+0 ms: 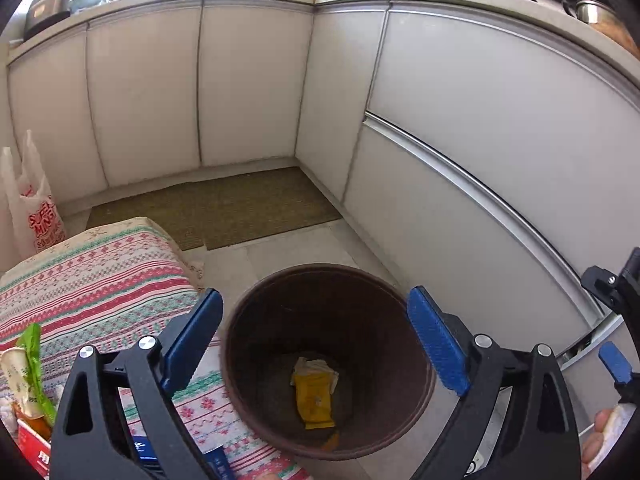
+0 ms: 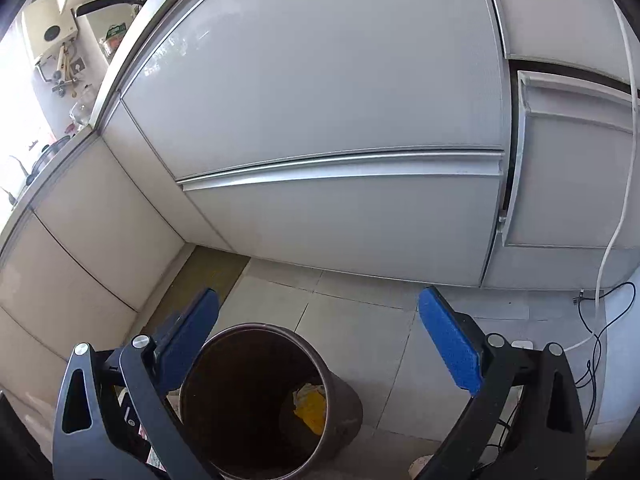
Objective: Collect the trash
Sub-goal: 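Carry the yellow wrapper over the bin and open the left tool, then reach the left tool to the white tissue and close on it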
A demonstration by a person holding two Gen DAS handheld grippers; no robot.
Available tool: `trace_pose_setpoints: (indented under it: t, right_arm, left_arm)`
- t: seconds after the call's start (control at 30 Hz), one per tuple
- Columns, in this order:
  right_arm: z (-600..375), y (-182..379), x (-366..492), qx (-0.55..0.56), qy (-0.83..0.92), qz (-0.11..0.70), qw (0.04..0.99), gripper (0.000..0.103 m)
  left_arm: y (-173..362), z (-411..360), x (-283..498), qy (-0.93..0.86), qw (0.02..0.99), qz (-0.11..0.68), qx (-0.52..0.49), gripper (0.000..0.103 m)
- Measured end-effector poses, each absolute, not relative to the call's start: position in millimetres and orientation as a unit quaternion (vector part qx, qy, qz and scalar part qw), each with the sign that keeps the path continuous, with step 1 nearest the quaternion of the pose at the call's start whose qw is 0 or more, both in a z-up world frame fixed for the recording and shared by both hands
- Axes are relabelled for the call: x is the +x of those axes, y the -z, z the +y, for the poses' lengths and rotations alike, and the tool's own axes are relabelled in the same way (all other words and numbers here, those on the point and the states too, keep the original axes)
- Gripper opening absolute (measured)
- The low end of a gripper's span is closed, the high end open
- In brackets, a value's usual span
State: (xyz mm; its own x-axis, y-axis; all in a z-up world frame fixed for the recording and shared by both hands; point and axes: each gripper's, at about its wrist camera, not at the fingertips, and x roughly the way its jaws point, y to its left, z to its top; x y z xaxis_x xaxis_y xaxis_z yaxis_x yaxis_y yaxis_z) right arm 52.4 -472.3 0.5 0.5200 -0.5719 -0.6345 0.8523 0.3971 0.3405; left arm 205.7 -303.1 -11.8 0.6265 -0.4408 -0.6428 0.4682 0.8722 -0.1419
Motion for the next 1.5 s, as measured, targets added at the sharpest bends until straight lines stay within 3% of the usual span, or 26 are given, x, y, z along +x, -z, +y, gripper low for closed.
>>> trace_pose_setpoints:
  t: [0.3,0.9,1.5]
  right_arm:
    - [-440.0,4.0,88.9,0.291,0.387,0.272,0.832,0.096]
    - [-346.4,15.3,147.8,0.168,0.291,0.351,0.874,0.096]
    - [-300.1,35.1,173.4,0.097,0.243,0.398,0.879,0.096]
  left_arm:
    - [3.3,-228.1,188.1,0.197,0.925,0.323,0.041,0.093]
    - [6.0,-51.6,197.1,0.042,0.934,0.355,-0.007,0.093]
    - [99.0,137.1,231.9,-0.132,0.862,0.473,-0.126,0.093]
